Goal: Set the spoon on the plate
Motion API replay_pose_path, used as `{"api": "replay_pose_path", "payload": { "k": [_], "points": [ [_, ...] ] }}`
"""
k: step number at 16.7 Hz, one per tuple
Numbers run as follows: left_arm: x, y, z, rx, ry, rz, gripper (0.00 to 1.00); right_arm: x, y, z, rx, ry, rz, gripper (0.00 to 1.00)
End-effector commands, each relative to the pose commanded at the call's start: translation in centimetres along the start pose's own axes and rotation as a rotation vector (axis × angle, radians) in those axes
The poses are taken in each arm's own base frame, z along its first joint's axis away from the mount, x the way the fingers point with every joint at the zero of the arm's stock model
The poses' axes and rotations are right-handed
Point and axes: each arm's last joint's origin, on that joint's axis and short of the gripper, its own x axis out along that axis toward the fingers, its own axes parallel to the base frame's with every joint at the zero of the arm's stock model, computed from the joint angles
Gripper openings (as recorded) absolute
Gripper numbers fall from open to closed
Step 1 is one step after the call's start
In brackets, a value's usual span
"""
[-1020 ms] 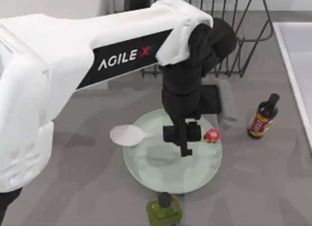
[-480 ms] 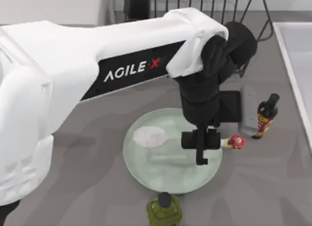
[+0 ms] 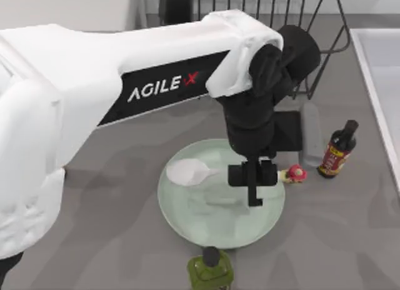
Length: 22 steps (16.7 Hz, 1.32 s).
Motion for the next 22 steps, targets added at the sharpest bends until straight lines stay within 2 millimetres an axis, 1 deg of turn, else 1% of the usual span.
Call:
{"api": "replay_pose_path", "payload": {
  "k": [4, 8, 9, 13, 22],
  "points": [
    [1.4, 0.8, -1.3, -0.059, 0.057, -0.016, 0.00, 0.0, 0.0, 0.0, 0.000, 0.000, 0.000, 1.00],
    [3.9, 0.9, -2.6, -0.097, 0.123, -0.064, 0.00, 0.0, 0.0, 0.0, 0.000, 0.000, 0.000, 1.00],
    [4.2, 0.9, -2.7, -0.099, 0.130, -0.071, 0.00, 0.0, 0.0, 0.0, 0.000, 0.000, 0.000, 1.00],
    [4.2, 0.9, -2.7, -0.099, 0.130, -0.071, 0.00, 0.0, 0.0, 0.0, 0.000, 0.000, 0.000, 1.00],
    [4.2, 0.9, -2.7, -0.099, 0.130, -0.071, 0.68, 0.0, 0.0, 0.0, 0.000, 0.000, 0.000, 1.00]
  ]
}}
